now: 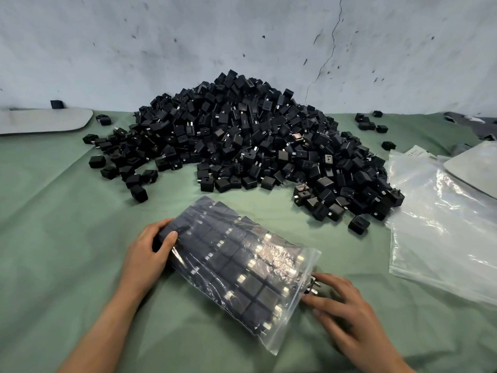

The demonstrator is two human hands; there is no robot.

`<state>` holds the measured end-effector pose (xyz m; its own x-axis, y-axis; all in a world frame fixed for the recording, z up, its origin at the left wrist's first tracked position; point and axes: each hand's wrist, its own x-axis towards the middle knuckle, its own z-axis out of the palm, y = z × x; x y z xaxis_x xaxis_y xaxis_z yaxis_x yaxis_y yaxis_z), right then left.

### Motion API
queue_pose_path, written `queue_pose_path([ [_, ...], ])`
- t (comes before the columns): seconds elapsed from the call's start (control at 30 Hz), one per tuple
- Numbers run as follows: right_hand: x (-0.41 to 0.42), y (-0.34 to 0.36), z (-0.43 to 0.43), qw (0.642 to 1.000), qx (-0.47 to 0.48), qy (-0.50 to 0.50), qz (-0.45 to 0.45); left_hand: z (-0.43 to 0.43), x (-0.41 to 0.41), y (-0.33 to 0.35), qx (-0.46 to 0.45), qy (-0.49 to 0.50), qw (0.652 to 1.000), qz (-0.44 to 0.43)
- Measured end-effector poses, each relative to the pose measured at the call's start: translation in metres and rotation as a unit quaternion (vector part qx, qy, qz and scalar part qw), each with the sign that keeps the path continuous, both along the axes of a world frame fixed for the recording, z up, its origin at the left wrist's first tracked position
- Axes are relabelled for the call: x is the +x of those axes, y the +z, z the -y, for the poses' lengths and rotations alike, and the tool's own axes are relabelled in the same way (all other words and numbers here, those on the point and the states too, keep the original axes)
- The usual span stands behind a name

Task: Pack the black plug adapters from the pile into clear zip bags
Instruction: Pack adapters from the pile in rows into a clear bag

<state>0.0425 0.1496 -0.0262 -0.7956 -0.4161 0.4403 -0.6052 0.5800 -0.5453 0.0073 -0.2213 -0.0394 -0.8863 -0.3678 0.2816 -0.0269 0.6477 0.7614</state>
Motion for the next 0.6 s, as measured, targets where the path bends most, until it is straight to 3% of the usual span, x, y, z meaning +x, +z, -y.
queue_pose_path([
  [0.13,0.004,-0.002,0.023,0.999,-0.006,-0.012,0.045,0.0,0.0,0.0,-0.007,0.002,1.0,0.0],
  [0.27,0.002,-0.006,0.038,0.978,0.183,0.042,0.093,-0.002,0.0,0.002,-0.005,0.002,1.0,0.003],
  [0.4,-0.004,-0.002,0.032,0.975,0.182,0.065,0.112,-0.002,0.001,0.003,-0.002,0.001,1.0,0.003],
  [0.6,-0.018,0.003,0.022,0.971,0.214,0.087,0.069,-0.003,0.001,0.005,0.002,0.005,1.0,0.002],
])
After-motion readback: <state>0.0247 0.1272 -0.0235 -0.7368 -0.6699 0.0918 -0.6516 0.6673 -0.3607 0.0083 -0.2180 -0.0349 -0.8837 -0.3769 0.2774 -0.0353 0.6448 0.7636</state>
